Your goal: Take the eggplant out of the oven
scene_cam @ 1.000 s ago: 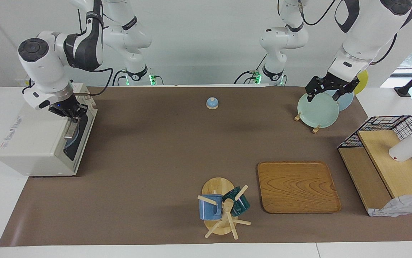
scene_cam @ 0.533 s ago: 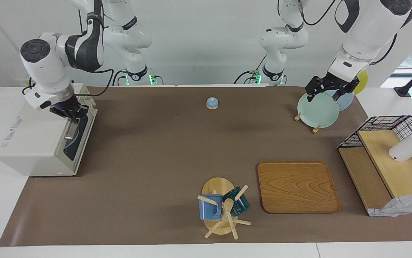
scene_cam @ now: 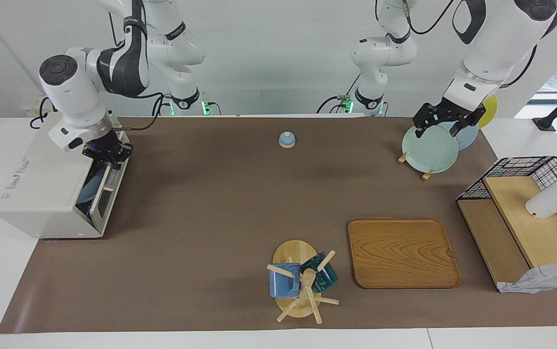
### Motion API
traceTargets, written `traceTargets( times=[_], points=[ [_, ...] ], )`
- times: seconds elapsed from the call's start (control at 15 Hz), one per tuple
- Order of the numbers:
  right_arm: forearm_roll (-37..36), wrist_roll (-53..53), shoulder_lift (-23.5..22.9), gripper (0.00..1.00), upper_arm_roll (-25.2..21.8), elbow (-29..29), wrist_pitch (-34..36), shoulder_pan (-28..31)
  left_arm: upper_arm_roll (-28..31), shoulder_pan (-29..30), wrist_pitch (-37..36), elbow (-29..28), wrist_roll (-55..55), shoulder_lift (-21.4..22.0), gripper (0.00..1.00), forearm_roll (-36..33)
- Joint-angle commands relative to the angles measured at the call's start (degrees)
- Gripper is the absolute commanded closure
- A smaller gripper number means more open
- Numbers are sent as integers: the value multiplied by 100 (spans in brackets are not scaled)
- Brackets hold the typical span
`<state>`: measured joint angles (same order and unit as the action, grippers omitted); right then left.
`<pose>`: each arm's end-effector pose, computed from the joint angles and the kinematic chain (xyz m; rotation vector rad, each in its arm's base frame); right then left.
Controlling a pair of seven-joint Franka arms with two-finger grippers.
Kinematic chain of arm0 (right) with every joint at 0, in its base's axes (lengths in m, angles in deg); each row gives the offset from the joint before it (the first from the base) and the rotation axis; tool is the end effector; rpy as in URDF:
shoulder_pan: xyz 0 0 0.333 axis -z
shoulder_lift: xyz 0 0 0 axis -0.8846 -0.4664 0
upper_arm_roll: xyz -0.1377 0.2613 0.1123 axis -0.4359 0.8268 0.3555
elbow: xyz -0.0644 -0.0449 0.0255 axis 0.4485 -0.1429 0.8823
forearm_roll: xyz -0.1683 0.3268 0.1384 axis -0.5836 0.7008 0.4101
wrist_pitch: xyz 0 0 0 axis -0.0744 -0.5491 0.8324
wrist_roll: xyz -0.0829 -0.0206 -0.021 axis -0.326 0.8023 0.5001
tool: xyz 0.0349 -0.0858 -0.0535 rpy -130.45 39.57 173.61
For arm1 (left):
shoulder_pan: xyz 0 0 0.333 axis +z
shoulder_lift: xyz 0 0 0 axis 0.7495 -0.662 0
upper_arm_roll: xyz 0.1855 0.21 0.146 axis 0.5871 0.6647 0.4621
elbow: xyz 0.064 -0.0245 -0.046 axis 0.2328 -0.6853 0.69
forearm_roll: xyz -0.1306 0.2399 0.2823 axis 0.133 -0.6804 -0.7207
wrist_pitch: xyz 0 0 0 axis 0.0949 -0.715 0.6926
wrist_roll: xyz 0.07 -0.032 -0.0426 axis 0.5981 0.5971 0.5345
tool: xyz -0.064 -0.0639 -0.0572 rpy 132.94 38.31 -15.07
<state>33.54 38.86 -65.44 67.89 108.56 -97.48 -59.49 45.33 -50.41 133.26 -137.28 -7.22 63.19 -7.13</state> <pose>0.5233 -0.0568 0.4468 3.0640 0.1125 -0.0718 0.5421 -0.0746 0.6106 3.1299 -0.0715 -0.0821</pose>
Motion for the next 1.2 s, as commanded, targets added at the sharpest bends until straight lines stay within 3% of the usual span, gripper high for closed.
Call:
traceTargets(
  times=[0.0, 0.2, 0.4, 1.13],
  points=[
    [-47, 68, -549, 100, -33, 414, -1180, -16, 22, -7, -59, -71, -24, 105, 0, -87],
    [23, -186, -646, 100, -33, 589, -1619, -289, 22, -7, -50, -79, -24, 96, 0, -87],
    [23, -363, -1024, 100, -24, 669, -1972, -360, 22, -7, -50, -79, -24, 96, 0, -87],
    [278, -653, -1060, 100, 29, 669, -1885, -623, 22, -7, -59, -70, -24, 105, 0, -87]
  ],
)
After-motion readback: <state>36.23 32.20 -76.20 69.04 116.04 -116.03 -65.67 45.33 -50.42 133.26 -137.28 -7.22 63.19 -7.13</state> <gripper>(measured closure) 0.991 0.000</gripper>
